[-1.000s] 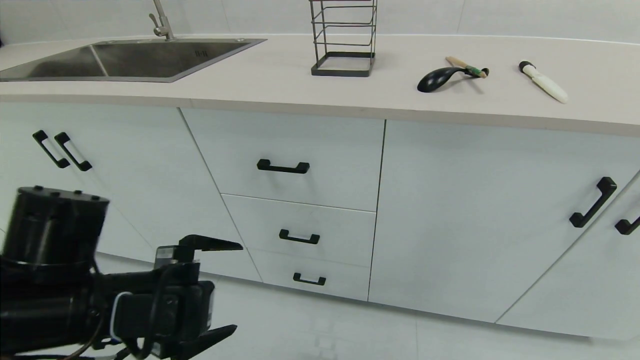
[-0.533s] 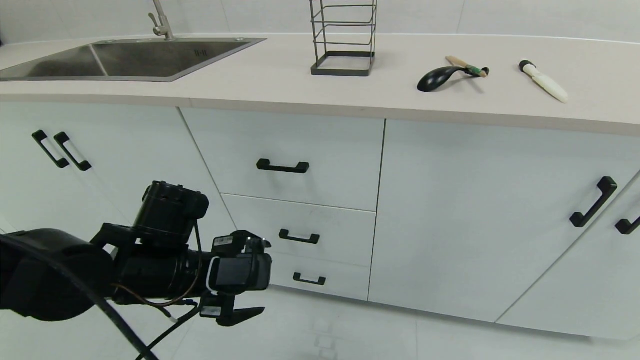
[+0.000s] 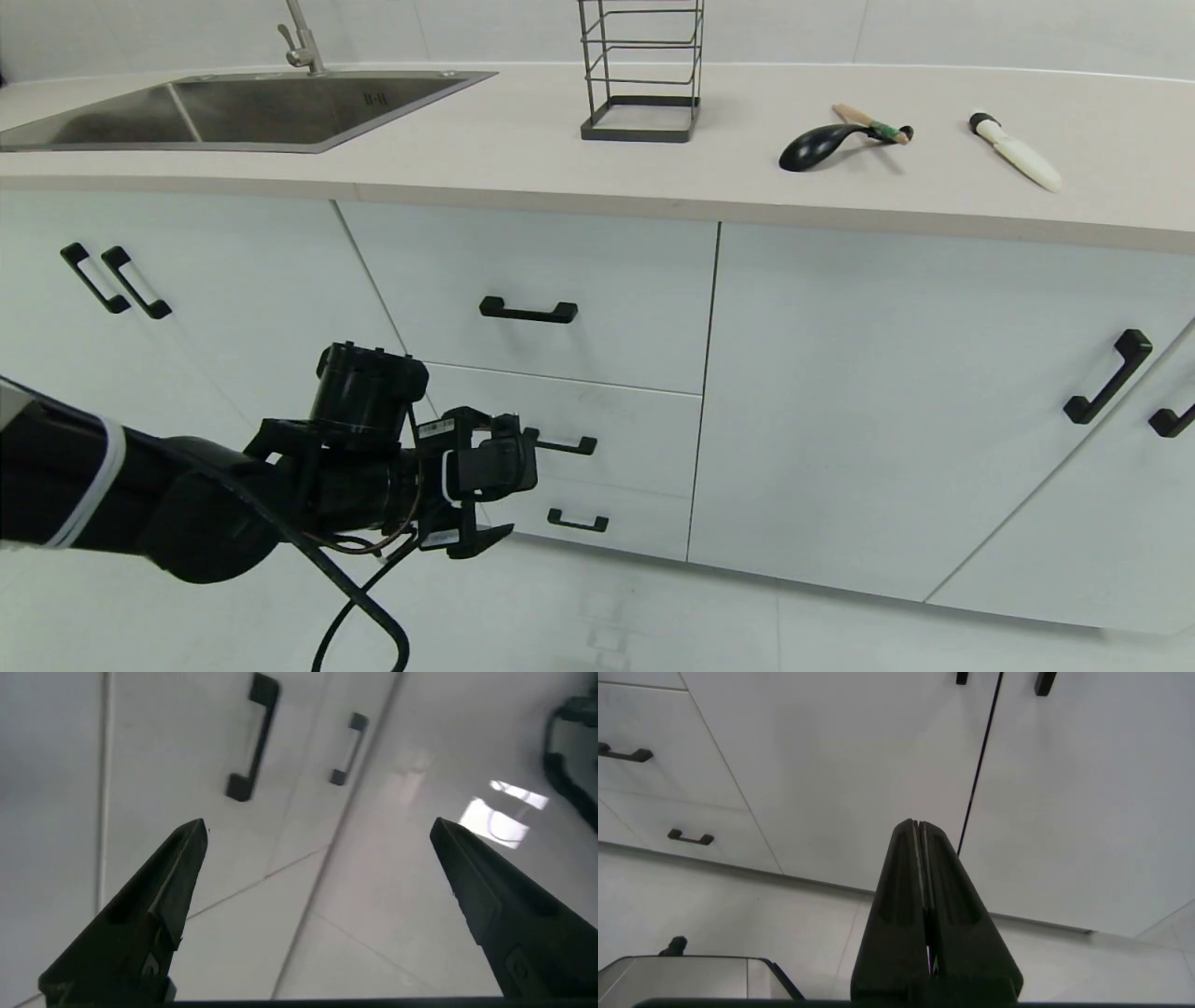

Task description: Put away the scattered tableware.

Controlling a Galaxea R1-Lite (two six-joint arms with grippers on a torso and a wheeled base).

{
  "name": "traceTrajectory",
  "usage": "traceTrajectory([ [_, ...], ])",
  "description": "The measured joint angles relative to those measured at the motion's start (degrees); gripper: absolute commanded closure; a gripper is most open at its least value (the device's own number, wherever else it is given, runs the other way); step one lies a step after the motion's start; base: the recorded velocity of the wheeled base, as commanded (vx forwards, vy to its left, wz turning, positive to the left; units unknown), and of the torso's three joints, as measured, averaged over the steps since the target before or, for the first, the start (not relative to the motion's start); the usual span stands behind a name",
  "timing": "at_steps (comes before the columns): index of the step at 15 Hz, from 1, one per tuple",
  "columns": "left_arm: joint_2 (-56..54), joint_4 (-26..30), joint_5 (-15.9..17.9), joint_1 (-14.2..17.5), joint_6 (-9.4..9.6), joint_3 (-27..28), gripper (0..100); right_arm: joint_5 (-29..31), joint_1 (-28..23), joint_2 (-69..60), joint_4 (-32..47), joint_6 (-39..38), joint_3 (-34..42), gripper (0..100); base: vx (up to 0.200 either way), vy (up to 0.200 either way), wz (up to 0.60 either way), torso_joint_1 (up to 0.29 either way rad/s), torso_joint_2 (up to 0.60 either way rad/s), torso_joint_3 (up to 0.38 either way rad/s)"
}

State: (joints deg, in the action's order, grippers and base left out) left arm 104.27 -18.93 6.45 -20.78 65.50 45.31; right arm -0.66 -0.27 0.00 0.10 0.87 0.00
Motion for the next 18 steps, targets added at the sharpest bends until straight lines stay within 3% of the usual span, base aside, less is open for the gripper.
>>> traceTrajectory([
  [4, 4.3, -3.8, -0.1, -0.2, 0.24, 0.3, 0, 0.0, 0.0, 0.0, 0.0, 0.0, 0.0, 100, 0.000, 0.000, 0.00, 0.000, 0.00, 0.000],
  [7, 8.5, -5.9, 0.1, -0.2, 2.93, 3.4, 0, 0.0, 0.0, 0.0, 0.0, 0.0, 0.0, 100, 0.000, 0.000, 0.00, 0.000, 0.00, 0.000],
  [9, 12.0, -6.1, 0.9, -0.2, 3.66, 6.9, 0, 0.0, 0.0, 0.0, 0.0, 0.0, 0.0, 100, 0.000, 0.000, 0.00, 0.000, 0.00, 0.000],
  [18, 22.4, -8.0, 1.2, -0.1, 3.28, 14.3, 0, 0.0, 0.0, 0.0, 0.0, 0.0, 0.0, 100, 0.000, 0.000, 0.00, 0.000, 0.00, 0.000],
])
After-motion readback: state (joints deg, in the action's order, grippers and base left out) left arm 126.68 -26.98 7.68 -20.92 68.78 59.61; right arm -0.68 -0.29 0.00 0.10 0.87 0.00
